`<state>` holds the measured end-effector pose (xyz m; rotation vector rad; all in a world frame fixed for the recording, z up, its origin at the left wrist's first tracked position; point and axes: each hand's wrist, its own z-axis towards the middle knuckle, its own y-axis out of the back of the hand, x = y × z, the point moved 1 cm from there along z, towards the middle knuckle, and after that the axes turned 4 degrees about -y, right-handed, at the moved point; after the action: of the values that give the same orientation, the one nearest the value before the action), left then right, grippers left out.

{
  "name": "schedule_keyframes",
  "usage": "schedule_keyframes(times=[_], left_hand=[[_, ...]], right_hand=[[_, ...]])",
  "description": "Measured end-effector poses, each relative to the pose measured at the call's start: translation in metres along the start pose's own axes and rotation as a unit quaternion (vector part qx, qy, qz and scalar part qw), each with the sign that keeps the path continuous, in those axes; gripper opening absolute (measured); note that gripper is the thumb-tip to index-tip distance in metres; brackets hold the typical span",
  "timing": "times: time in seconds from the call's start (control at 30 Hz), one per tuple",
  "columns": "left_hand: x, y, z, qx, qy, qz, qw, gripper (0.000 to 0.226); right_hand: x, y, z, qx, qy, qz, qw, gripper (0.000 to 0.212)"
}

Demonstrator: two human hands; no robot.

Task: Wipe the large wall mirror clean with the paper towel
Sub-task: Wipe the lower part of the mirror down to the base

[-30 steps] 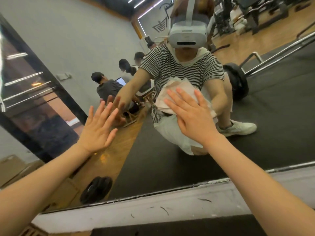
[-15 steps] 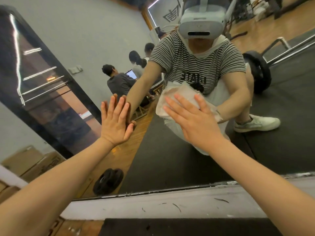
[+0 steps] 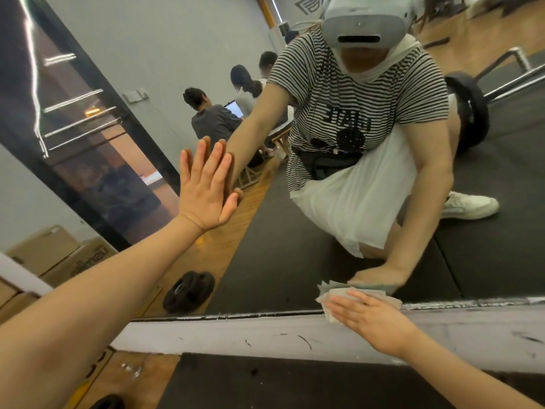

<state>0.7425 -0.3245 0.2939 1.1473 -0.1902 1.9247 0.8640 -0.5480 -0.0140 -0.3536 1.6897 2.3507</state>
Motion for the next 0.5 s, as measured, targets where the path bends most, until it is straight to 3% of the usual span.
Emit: schedule_keyframes(times=[0.1, 0.23, 0.37, 0.5], left_hand=[[-0.001, 0.001, 0.002, -0.001, 0.002, -0.004, 1.0, 0.067], [-0.002, 0.001, 0.002, -0.004, 0.007, -0.006, 1.0, 0.067], [-0.002, 0.001, 0.003, -0.003, 0.009, -0.006, 1.0, 0.067], [-0.001, 0.0, 0.002, -0.005, 0.004, -0.002, 1.0, 0.067]], right_hand=[[0.003, 0.004, -0.002, 0.046, -0.006, 0.024, 0.999, 0.08], [-0.007, -0.003, -0.013, 0.061, 0.075, 0.002, 0.995, 0.071], [-0.014, -0.003, -0.016, 0.101, 0.035, 0.011, 0.994, 0.077], [-0.013, -0.001, -0.008, 0.127, 0.052, -0.011, 0.99, 0.072]])
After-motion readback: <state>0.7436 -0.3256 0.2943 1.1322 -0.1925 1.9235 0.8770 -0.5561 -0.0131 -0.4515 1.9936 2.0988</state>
